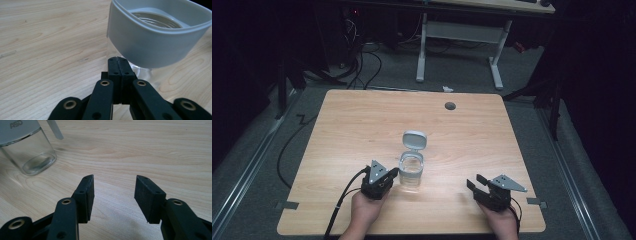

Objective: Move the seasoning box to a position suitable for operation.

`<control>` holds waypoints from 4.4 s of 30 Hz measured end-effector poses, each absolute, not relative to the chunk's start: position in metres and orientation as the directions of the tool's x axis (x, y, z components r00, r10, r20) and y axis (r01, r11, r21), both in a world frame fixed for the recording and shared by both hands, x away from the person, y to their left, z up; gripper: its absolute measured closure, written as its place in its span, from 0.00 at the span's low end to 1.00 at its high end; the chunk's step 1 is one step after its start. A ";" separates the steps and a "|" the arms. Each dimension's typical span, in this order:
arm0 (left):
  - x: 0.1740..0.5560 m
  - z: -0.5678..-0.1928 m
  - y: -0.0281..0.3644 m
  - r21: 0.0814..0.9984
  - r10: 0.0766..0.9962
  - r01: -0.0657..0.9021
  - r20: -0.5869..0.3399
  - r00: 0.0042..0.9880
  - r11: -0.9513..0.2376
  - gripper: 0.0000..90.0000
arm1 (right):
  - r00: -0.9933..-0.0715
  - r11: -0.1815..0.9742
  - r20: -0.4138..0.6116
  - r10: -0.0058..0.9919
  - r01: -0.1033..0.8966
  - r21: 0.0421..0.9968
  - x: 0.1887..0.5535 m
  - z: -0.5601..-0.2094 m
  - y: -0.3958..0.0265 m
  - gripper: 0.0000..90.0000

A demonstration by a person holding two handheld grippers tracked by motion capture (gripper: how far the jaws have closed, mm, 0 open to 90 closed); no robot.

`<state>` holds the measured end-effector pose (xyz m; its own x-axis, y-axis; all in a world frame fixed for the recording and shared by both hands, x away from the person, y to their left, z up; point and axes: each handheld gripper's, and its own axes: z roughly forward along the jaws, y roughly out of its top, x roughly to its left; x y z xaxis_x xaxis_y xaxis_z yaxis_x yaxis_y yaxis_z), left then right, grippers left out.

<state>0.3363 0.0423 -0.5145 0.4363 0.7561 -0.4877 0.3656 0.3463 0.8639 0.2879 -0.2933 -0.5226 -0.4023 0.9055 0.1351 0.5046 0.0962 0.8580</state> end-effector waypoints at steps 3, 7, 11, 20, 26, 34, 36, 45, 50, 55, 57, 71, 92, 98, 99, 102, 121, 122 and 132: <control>0.334 -0.514 0.038 0.863 0.750 0.367 -0.491 0.443 0.348 1.00 | -0.404 0.098 0.134 0.905 0.505 0.857 0.288 -0.523 -0.293 0.56; 0.333 -0.515 0.038 0.863 0.750 0.370 -0.489 0.445 0.343 1.00 | -0.406 0.102 0.132 0.904 0.505 0.857 0.288 -0.523 -0.292 0.56; 0.332 -0.515 0.041 0.871 0.759 0.359 -0.475 0.445 0.335 1.00 | -0.409 0.101 0.134 0.903 0.505 0.857 0.288 -0.524 -0.291 0.56; 0.329 -0.514 0.047 0.863 0.754 0.368 -0.489 0.439 0.345 1.00 | -0.411 0.107 0.127 0.903 0.502 0.858 0.288 -0.524 -0.290 0.57; 0.314 -0.520 0.043 0.861 0.741 0.392 -0.489 0.460 0.324 0.99 | -0.419 0.115 0.124 0.899 0.500 0.859 0.288 -0.524 -0.289 0.58; 0.294 -0.530 0.032 0.862 0.708 0.418 -0.485 0.514 0.287 0.98 | -0.462 0.158 0.100 0.881 0.487 0.859 0.289 -0.522 -0.272 0.69; 0.296 -0.531 0.030 0.861 0.700 0.419 -0.487 0.522 0.287 0.97 | -0.482 0.172 0.099 0.870 0.485 0.857 0.297 -0.518 -0.260 0.73; 0.301 -0.532 0.017 0.860 0.671 0.436 -0.490 0.556 0.267 0.97 | -0.499 0.190 0.072 0.864 0.454 0.871 0.326 -0.499 -0.224 0.91; 0.301 -0.530 0.014 0.856 0.667 0.438 -0.498 0.554 0.275 1.00 | -0.501 0.192 0.067 0.863 0.448 0.873 0.350 -0.487 -0.211 1.00; 0.302 -0.532 0.013 0.852 0.668 0.438 -0.506 0.546 0.288 1.00 | -0.491 0.198 0.049 0.870 0.437 0.877 0.370 -0.475 -0.197 1.00; 0.301 -0.533 0.013 0.854 0.669 0.430 -0.505 0.546 0.294 1.00 | -0.492 0.203 0.038 0.870 0.427 0.882 0.375 -0.471 -0.193 1.00; 0.301 -0.532 0.015 0.847 0.673 0.424 -0.518 0.528 0.320 1.00 | -0.509 0.211 0.022 0.861 0.396 0.894 0.392 -0.453 -0.174 1.00; 0.310 -0.533 0.015 0.814 0.672 0.489 -0.554 0.491 0.314 1.00 | -0.530 0.190 0.025 0.847 0.348 0.918 0.403 -0.436 -0.162 1.00; 0.310 -0.533 0.014 0.815 0.674 0.486 -0.554 0.490 0.317 1.00 | -0.534 0.189 0.029 0.845 0.348 0.918 0.406 -0.433 -0.161 1.00; 0.310 -0.533 0.014 0.814 0.675 0.486 -0.554 0.488 0.317 1.00 | -0.539 0.190 0.029 0.842 0.346 0.919 0.406 -0.432 -0.161 1.00; 0.311 -0.533 0.014 0.814 0.674 0.487 -0.554 0.489 0.316 1.00 | -0.545 0.193 0.026 0.838 0.340 0.920 0.404 -0.431 -0.159 1.00; 0.308 -0.533 0.013 0.817 0.666 0.484 -0.552 0.502 0.312 1.00 | -0.626 0.275 -0.025 0.780 0.306 0.911 0.346 -0.448 -0.155 0.99; 0.308 -0.533 0.013 0.817 0.666 0.484 -0.552 0.502 0.312 1.00 | -0.626 0.275 -0.025 0.780 0.306 0.911 0.346 -0.448 -0.155 0.99; 0.303 -0.533 0.014 0.835 0.651 0.469 -0.529 0.544 0.287 0.99 | -0.602 0.250 -0.011 0.798 0.315 0.916 0.339 -0.451 -0.172 0.97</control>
<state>0.3026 0.0143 -0.5329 0.5442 0.6511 -0.5291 0.4687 0.2871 0.8354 0.3387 -0.1724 -0.4505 -0.6022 0.7982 -0.0108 0.3151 0.2501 0.9155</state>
